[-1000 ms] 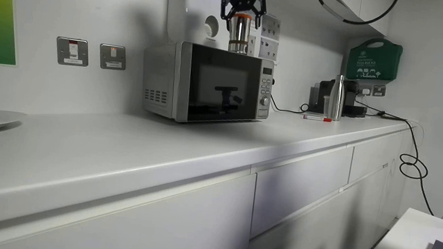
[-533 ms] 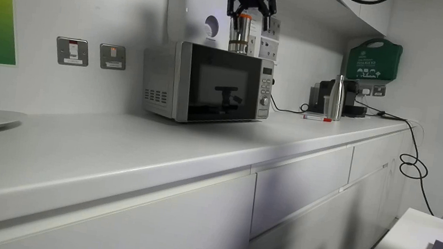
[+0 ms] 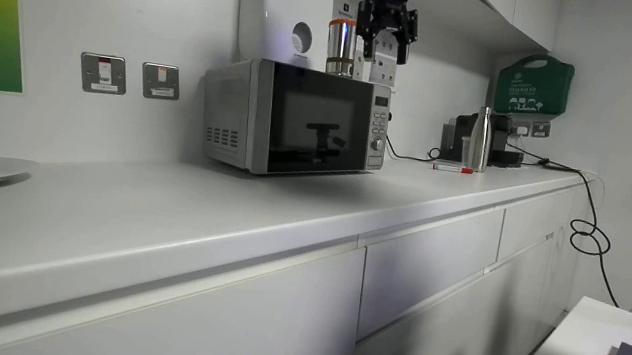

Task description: Place the silver jar on the microwave

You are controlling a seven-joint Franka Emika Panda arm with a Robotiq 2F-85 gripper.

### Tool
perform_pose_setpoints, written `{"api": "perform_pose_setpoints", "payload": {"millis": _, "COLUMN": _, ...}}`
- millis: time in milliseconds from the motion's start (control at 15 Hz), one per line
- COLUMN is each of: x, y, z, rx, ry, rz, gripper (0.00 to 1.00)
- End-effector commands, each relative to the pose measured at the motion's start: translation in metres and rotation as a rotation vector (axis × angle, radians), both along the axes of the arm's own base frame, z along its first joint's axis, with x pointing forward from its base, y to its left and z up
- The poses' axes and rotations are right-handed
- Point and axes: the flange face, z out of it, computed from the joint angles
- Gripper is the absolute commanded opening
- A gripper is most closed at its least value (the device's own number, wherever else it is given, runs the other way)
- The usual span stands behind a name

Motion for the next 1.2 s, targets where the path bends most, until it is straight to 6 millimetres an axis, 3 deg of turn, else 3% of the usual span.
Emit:
{"api": "perform_pose_setpoints", "payload": {"millis": 0, "x": -0.0072, "y": -0.0009, "z": -0.0036, "rx": -0.002, "ry": 0.003, "rz": 0.004, "gripper": 1.0}}
{"api": "perform_pose_setpoints", "payload": {"millis": 1133, "x": -0.005, "y": 0.001, "z": -0.0048, "rx": -0.003, "ry": 0.006, "rz": 0.006, "gripper": 1.0}}
